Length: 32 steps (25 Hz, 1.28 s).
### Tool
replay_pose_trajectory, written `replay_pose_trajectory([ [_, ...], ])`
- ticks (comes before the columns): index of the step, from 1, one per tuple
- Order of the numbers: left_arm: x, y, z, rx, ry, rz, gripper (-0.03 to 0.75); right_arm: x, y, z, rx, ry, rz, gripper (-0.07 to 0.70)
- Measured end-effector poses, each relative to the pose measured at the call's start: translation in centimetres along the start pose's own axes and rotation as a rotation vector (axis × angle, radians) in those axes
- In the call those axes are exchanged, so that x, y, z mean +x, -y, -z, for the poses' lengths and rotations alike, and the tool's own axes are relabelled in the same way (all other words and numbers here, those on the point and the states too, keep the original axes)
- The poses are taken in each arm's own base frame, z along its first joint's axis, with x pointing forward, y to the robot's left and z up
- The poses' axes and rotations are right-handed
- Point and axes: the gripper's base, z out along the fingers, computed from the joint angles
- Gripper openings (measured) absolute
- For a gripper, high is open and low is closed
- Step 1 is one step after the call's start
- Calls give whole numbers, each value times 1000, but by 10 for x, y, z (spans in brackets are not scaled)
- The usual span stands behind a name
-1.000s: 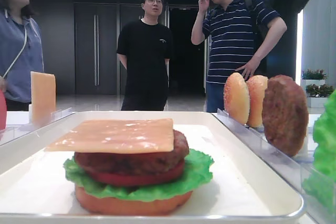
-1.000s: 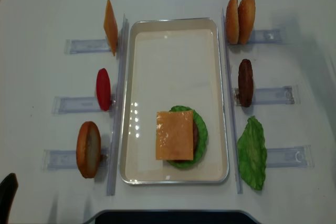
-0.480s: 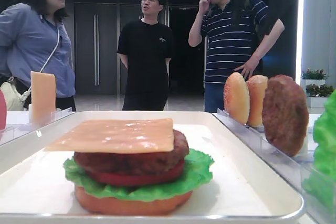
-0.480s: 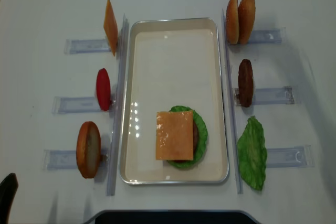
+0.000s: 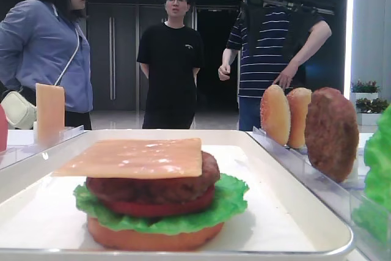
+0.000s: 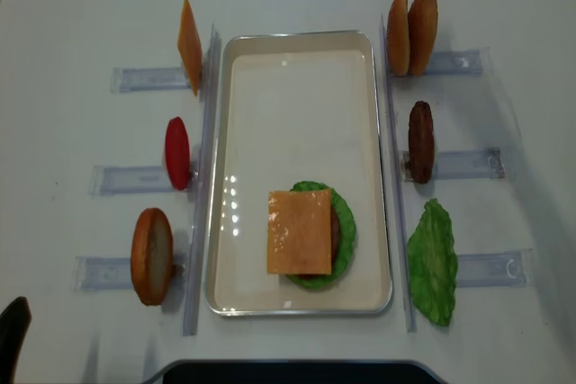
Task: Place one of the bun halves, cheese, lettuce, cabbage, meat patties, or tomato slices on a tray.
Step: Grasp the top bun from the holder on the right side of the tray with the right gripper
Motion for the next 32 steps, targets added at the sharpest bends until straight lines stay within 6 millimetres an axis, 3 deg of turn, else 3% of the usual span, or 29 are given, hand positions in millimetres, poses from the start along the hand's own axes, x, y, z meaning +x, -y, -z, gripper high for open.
replay_pose_trajectory([
  [12, 0, 0, 0, 0, 0, 0, 693, -2, 6, -33, 53, -25, 20, 419],
  [32, 0, 0, 0, 0, 0, 0, 693, -3, 6, -40, 53, -25, 20, 419],
])
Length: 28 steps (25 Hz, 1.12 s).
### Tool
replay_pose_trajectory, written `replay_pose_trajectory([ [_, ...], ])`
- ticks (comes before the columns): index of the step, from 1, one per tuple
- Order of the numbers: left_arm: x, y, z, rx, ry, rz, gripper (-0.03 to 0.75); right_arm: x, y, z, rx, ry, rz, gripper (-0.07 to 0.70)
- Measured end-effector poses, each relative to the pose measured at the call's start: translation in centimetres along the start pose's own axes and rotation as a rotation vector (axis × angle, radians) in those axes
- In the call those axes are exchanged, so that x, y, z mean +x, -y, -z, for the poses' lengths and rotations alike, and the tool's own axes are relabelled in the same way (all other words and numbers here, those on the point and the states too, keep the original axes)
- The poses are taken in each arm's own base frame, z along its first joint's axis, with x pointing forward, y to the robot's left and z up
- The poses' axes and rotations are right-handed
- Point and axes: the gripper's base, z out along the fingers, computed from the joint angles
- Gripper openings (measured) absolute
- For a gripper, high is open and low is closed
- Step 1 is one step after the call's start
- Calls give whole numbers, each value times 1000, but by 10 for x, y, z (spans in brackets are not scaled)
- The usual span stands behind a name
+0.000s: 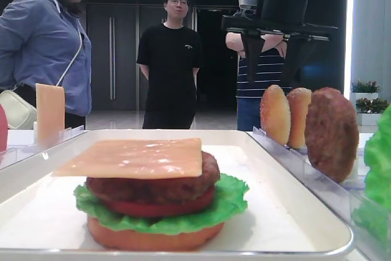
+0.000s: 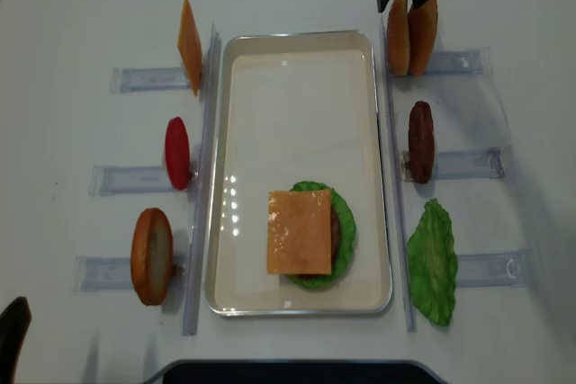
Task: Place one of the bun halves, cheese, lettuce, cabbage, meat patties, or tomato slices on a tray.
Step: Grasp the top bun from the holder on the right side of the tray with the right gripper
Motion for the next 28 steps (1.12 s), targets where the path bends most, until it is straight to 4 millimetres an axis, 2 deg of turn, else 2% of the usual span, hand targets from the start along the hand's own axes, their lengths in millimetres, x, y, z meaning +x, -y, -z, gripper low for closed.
replay_pose_trajectory([
  [11, 0, 0, 0, 1, 0, 0, 693, 0, 0, -29, 6, -30, -2, 414],
  [14, 0, 0, 0, 1, 0, 0, 693, 0, 1, -29, 9, -27, 0, 383],
  [19, 0, 0, 0, 1, 0, 0, 693, 0, 3, -30, 23, -28, 4, 240],
  [28, 0, 0, 0, 1, 0, 0, 693, 0, 2, -30, 20, -33, 1, 239],
])
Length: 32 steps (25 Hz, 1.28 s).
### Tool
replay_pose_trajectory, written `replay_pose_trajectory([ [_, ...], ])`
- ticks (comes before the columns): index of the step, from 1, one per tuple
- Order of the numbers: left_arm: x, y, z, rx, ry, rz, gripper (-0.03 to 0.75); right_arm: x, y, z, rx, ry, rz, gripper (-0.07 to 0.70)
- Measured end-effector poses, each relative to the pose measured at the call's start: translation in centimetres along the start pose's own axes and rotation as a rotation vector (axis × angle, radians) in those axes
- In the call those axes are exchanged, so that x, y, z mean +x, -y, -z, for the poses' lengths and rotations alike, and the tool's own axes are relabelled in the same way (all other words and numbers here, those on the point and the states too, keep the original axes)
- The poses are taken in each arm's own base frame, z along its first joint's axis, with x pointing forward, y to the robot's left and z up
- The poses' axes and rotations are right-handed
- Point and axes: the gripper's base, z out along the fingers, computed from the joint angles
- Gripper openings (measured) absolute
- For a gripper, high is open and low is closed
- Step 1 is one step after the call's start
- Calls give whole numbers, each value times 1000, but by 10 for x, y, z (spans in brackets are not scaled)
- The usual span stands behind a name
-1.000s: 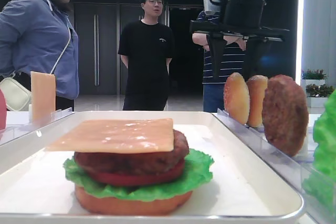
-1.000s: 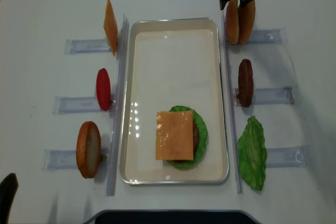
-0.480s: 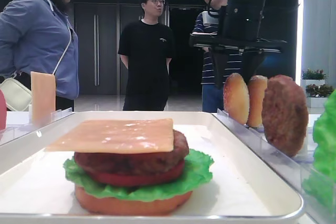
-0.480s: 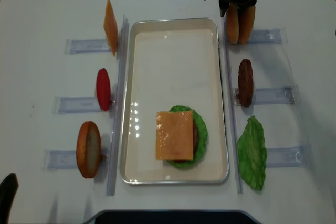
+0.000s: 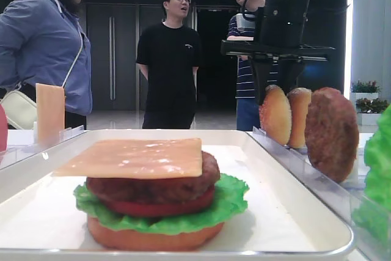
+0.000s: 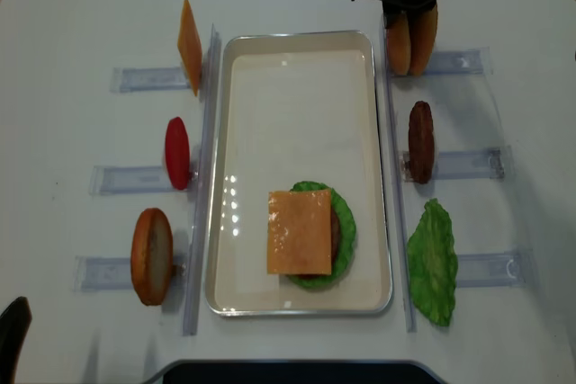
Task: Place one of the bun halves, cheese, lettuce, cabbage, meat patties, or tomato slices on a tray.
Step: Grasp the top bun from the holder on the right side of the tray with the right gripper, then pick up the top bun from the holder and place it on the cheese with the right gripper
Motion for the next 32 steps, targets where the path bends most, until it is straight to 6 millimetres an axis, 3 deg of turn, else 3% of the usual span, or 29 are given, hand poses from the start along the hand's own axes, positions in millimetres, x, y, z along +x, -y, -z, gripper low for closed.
replay_pose_trajectory([
  [6, 0, 0, 0, 1, 0, 0, 693, 1, -1, 7, -7, -9, -5, 230],
  [15, 0, 0, 0, 1, 0, 0, 693, 4, -3, 47, -44, -3, -20, 230],
  [28, 0, 0, 0, 1, 0, 0, 693, 12, -6, 80, -94, -16, -31, 222],
  [32, 0, 0, 0, 1, 0, 0, 693, 18, -17, 105, -135, 23, -11, 222],
])
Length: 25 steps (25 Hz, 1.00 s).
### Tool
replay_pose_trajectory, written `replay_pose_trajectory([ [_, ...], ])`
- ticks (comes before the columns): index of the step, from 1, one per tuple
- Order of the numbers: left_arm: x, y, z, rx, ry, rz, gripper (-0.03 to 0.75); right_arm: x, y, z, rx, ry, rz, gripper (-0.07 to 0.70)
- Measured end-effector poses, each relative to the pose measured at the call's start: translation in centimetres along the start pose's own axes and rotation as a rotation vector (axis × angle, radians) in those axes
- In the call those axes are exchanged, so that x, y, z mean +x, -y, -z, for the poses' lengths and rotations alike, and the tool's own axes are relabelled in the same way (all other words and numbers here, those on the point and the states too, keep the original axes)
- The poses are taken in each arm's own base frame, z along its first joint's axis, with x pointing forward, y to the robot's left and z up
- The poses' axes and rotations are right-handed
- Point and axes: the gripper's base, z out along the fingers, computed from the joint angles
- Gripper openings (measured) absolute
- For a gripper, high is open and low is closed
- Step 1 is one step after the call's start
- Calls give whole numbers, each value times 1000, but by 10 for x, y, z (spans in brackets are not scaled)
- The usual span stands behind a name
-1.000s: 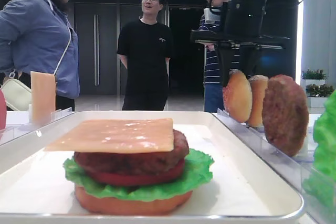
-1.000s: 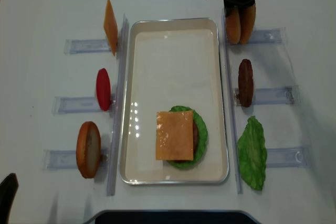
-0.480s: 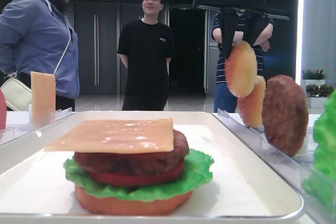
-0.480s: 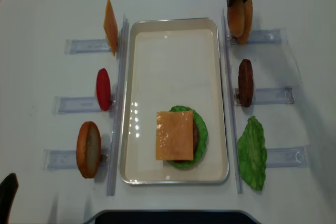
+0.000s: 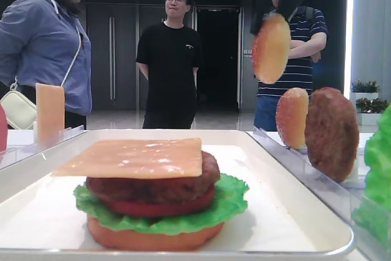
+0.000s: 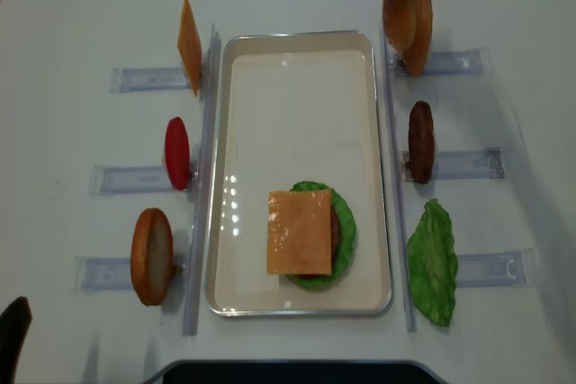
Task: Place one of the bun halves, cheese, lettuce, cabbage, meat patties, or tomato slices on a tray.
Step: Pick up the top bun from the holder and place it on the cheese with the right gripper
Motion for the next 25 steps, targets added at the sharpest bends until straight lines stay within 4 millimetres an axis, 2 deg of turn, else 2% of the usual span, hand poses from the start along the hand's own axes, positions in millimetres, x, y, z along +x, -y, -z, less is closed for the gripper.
replay_pose_trajectory([
  [3, 0, 0, 0, 0, 0, 0, 693, 8, -13, 20, -21, 36, 33, 222],
  [6, 0, 0, 0, 0, 0, 0, 693, 22, -21, 32, -32, 35, 58, 221],
  [11, 0, 0, 0, 0, 0, 0, 693, 54, -21, 44, -66, -16, 56, 221],
  [15, 0, 0, 0, 0, 0, 0, 693, 76, -20, 59, -133, 14, 36, 221],
  [20, 0, 0, 0, 0, 0, 0, 693, 100, -19, 59, -238, 20, 15, 220],
  [25, 0, 0, 0, 0, 0, 0, 693, 129, -27, 55, -449, 46, -4, 219],
])
